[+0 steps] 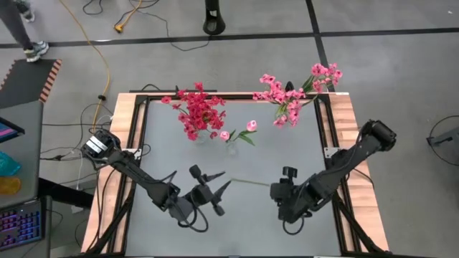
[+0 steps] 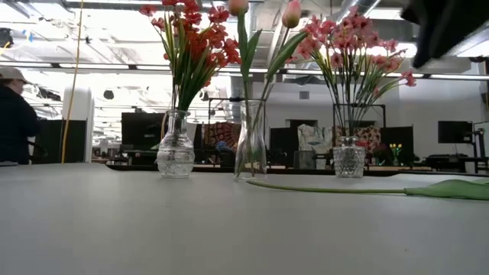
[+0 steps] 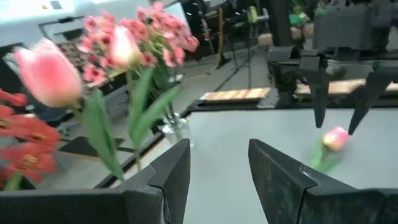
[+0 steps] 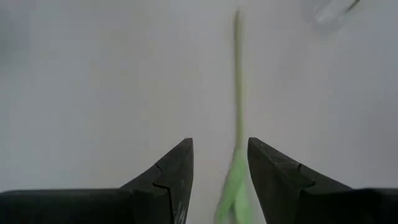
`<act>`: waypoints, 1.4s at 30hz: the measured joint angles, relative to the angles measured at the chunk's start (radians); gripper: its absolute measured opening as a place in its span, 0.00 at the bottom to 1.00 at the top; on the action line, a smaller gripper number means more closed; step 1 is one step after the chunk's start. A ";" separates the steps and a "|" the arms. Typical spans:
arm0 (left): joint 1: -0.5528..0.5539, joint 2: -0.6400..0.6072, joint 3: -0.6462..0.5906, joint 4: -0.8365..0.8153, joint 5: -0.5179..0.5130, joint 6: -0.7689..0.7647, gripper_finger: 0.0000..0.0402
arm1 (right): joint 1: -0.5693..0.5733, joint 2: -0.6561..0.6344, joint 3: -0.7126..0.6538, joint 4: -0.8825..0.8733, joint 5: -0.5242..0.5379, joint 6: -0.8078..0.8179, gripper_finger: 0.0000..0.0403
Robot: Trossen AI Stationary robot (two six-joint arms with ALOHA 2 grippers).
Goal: Sort flowers into vase by color
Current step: Put the pink flower into the bottom transparent vase
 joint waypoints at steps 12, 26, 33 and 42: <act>0.028 0.000 0.000 -0.194 0.138 -0.208 0.38 | -0.047 0.226 0.000 -0.153 -0.122 0.026 0.44; 0.047 0.000 0.000 -0.222 0.189 -0.248 0.38 | -0.275 0.372 0.000 -0.156 -0.352 -0.318 0.44; 0.047 0.000 0.000 -0.234 0.190 -0.262 0.38 | -0.352 0.413 0.002 -0.152 -0.444 -0.436 0.44; 0.047 0.000 0.000 -0.244 0.191 -0.270 0.38 | -0.380 0.417 0.001 -0.134 -0.496 -0.517 0.33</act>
